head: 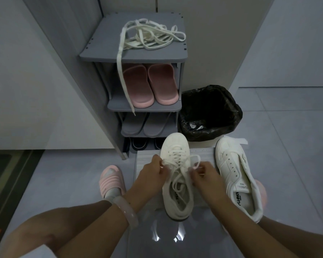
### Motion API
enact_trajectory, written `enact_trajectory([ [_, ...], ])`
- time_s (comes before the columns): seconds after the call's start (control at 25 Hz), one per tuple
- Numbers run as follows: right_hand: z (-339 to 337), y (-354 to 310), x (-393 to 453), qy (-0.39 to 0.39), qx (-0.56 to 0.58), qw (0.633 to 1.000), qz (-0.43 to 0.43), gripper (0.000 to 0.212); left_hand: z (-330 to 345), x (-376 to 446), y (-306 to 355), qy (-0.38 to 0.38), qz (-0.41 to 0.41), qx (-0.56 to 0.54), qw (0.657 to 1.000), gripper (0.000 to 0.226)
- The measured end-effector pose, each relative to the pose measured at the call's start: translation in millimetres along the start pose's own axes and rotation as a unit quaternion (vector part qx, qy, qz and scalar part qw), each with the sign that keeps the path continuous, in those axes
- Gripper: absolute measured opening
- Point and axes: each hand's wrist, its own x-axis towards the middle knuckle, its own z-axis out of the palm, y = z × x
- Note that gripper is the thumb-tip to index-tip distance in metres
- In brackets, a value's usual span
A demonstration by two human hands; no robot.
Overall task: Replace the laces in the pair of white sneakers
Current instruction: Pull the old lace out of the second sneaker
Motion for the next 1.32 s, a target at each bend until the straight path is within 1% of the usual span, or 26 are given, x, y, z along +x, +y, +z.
enact_trajectory([
  [0.04, 3.6, 2.3, -1.6, -0.029, -0.018, 0.999, 0.007, 0.009, 0.9, -1.5, 1.1, -0.013, 0.011, 0.034, 0.999, 0.02],
  [0.08, 6.4, 4.7, -2.4, -0.033, -0.033, 0.999, -0.002, 0.01, 2.6, -2.4, 1.0, -0.021, 0.023, 0.063, 0.998, 0.025],
  [0.16, 10.1, 6.1, -1.9, -0.013, -0.061, 0.997, -0.04, 0.01, 6.4, -1.6, 0.1, -0.023, 0.043, 0.106, 0.993, 0.031],
  [0.24, 12.6, 2.9, -2.5, -0.014, -0.099, 0.991, -0.087, 0.016, 6.9, 1.1, -1.5, -0.018, 0.05, 0.123, 0.991, 0.032],
  [0.28, 11.4, -1.8, -2.4, 0.001, -0.106, 0.988, -0.109, 0.017, 6.8, 2.3, -2.1, -0.02, 0.052, 0.128, 0.99, 0.033],
  [0.32, 6.6, -7.3, 0.1, 0.042, -0.098, 0.986, -0.128, 0.016, 6.6, 3.4, -2.5, -0.027, 0.05, 0.135, 0.989, 0.034],
  [0.36, -3.2, -13.7, 6.1, 0.103, -0.069, 0.983, -0.135, 0.012, 6.6, 4.4, -3.0, -0.03, 0.05, 0.142, 0.988, 0.036],
  [0.4, -15.2, -19.0, 13.6, 0.168, -0.025, 0.977, -0.133, 0.009, 6.7, 4.9, -3.2, -0.033, 0.048, 0.147, 0.987, 0.037],
  [0.44, -25.2, -22.3, 19.8, 0.204, 0.016, 0.972, -0.114, 0.01, 6.3, 4.8, -4.0, -0.034, 0.048, 0.147, 0.987, 0.037],
  [0.48, -29.6, -20.4, 23.7, 0.2, 0.038, 0.976, -0.077, 0.011, 5.7, 5.0, -4.5, -0.037, 0.046, 0.142, 0.988, 0.038],
  [0.52, -28.8, -17.0, 22.3, 0.159, 0.042, 0.986, -0.033, 0.01, 5.7, 5.6, -4.7, -0.039, 0.043, 0.138, 0.989, 0.038],
  [0.6, -11.0, -6.0, 10.7, 0.016, 0.042, 0.998, 0.038, 0.008, 5.3, 5.1, -4.4, -0.042, 0.041, 0.137, 0.989, 0.037],
  [0.64, -1.1, -1.6, 4.5, -0.024, 0.045, 0.997, 0.05, 0.005, 5.4, 5.0, -4.3, -0.04, 0.046, 0.136, 0.989, 0.035],
  [0.68, 7.0, 1.9, 0.9, -0.033, 0.046, 0.997, 0.042, 0.003, 5.6, 5.1, -4.3, -0.038, 0.051, 0.138, 0.988, 0.034],
  [0.76, 16.1, 6.8, 1.4, 0.002, 0.047, 0.999, 0.019, 0.003, 6.2, 4.7, -3.6, -0.038, 0.06, 0.15, 0.986, 0.03],
  [0.84, 17.0, 4.0, 3.0, 0.014, 0.038, 0.999, -0.009, 0.002, 6.4, 5.2, -3.7, -0.043, 0.066, 0.16, 0.984, 0.03],
  [0.88, 14.6, 1.0, 3.6, 0.021, 0.029, 0.999, -0.033, 0.007, 6.3, 6.0, -3.8, -0.043, 0.066, 0.162, 0.984, 0.031],
  [0.92, 8.7, -4.0, 5.2, 0.045, 0.037, 0.997, -0.059, 0.011, 5.8, 5.9, -3.2, -0.042, 0.064, 0.165, 0.983, 0.031],
  [1.04, -25.5, -24.0, 18.9, 0.199, 0.11, 0.969, -0.097, 0.007, 4.2, 5.7, -3.1, -0.045, 0.076, 0.172, 0.981, 0.031],
  [1.08, -35.6, -27.6, 22.5, 0.229, 0.12, 0.962, -0.088, 0.009, 3.8, 4.9, -2.1, -0.052, 0.074, 0.171, 0.981, 0.031],
  [1.12, -40.7, -26.8, 24.5, 0.231, 0.11, 0.965, -0.063, 0.012, 3.8, 4.7, -1.4, -0.053, 0.073, 0.162, 0.983, 0.029],
  [1.16, -40.5, -25.7, 23.6, 0.202, 0.074, 0.976, -0.029, 0.017, 3.3, 5.0, -0.5, -0.045, 0.072, 0.151, 0.985, 0.021],
  [1.2, -34.7, -20.9, 19.8, 0.141, 0.017, 0.99, 0.0, 0.026, 2.3, 5.6, 0.7, -0.026, 0.072, 0.143, 0.987, 0.018],
  [1.24, -25.6, -17.9, 12.6, 0.052, -0.039, 0.998, 0.018, 0.038, 2.0, 6.9, 1.9, -0.005, 0.07, 0.143, 0.987, 0.026],
  [1.28, -14.9, -13.5, 5.8, -0.039, -0.083, 0.995, 0.027, 0.048, 2.7, 8.2, 2.4, 0.013, 0.069, 0.142, 0.987, 0.032],
  [1.32, -6.2, -8.8, 0.6, -0.103, -0.108, 0.988, 0.024, 0.053, 3.4, 9.6, 3.4, 0.026, 0.064, 0.131, 0.989, 0.032],
])
